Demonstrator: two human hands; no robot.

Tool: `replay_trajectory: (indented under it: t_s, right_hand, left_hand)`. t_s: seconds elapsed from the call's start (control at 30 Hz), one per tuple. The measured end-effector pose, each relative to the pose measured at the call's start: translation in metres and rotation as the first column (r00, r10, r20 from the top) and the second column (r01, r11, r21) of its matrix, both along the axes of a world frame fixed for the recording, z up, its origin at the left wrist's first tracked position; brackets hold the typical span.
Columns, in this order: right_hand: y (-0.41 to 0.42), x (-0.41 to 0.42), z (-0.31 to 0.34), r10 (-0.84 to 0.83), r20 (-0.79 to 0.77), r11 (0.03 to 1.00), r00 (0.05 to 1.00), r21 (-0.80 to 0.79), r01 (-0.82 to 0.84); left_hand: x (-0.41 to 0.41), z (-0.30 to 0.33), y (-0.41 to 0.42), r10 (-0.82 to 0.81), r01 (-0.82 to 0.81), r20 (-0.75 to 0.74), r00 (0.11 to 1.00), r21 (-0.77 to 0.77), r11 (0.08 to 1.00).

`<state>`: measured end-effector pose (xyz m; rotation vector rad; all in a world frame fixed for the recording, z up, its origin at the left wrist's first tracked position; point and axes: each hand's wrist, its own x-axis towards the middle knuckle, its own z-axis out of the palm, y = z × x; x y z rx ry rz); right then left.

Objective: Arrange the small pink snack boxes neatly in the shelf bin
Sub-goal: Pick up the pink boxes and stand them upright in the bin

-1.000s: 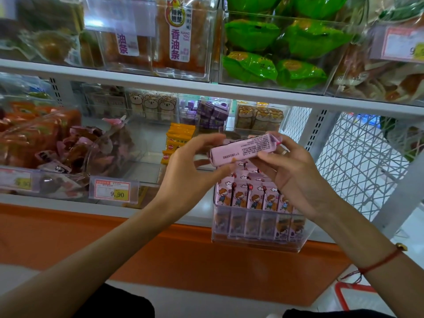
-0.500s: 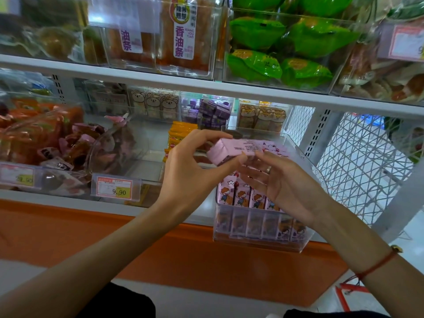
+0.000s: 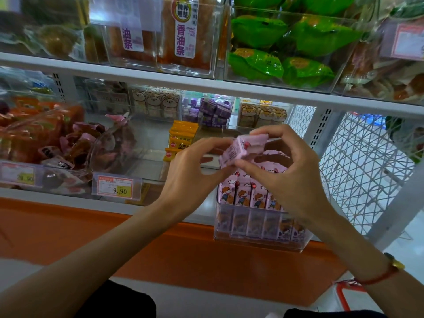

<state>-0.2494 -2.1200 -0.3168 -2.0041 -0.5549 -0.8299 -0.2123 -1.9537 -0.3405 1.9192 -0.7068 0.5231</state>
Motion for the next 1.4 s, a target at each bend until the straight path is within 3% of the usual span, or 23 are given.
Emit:
replay_trajectory:
  t_s: [0.1, 0.2, 0.37, 0.53, 0.67, 0.77, 0.87, 1.03, 1.27, 1.4]
  right_hand:
    - [-0.003, 0.004, -0.002, 0.100, -0.217, 0.991, 0.971, 0.109, -0.077]
    - [-0.006, 0.010, -0.011, 0.140, -0.396, 0.988, 0.908, 0.115, -0.102]
    - [-0.008, 0.018, -0.021, 0.198, -0.387, 0.978, 0.901, 0.145, -0.153]
    - [-0.010, 0.026, -0.020, 0.200, -0.400, 0.978, 0.894, 0.143, -0.154]
    - [-0.018, 0.052, -0.016, 0.005, -0.409, 1.000, 0.913, 0.009, -0.001]
    - [-0.025, 0.079, -0.017, -0.218, -0.375, 0.955, 0.901, -0.272, 0.118]
    - [-0.023, 0.106, -0.024, -0.299, -0.328, 0.876, 0.896, -0.467, 0.122]
    - [-0.019, 0.148, -0.036, -0.479, -0.308, 0.641, 0.822, -0.762, 0.088]
    - [-0.031, 0.147, -0.039, -0.390, -0.410, 0.659, 0.824, -0.749, -0.061]
    - [-0.036, 0.129, -0.046, -0.318, -0.463, 0.720, 0.827, -0.686, -0.108]
  left_hand:
    - [-0.001, 0.001, -0.001, -0.149, 0.125, -0.152, 0.977, -0.157, 0.980]
    - [0.000, 0.002, -0.003, -0.266, 0.191, -0.239, 0.934, -0.299, 0.935]
    - [0.000, 0.003, -0.004, -0.288, 0.177, -0.270, 0.919, -0.372, 0.911]
    - [0.002, 0.010, 0.000, -0.245, 0.140, -0.181, 0.953, -0.454, 0.880]
    - [0.016, 0.017, 0.007, -0.074, 0.027, -0.071, 0.995, -0.509, 0.860]
    - [0.033, 0.017, 0.009, -0.022, -0.016, -0.076, 0.997, -0.470, 0.882]
    - [0.051, 0.011, 0.001, -0.051, 0.005, -0.096, 0.994, -0.430, 0.903]
    - [0.082, 0.011, -0.013, -0.057, 0.013, -0.108, 0.993, -0.372, 0.928]
    - [0.117, 0.018, -0.023, 0.003, -0.029, -0.143, 0.990, -0.181, 0.983]
    - [0.127, 0.021, -0.026, 0.057, -0.052, -0.056, 0.997, 0.080, 0.995]
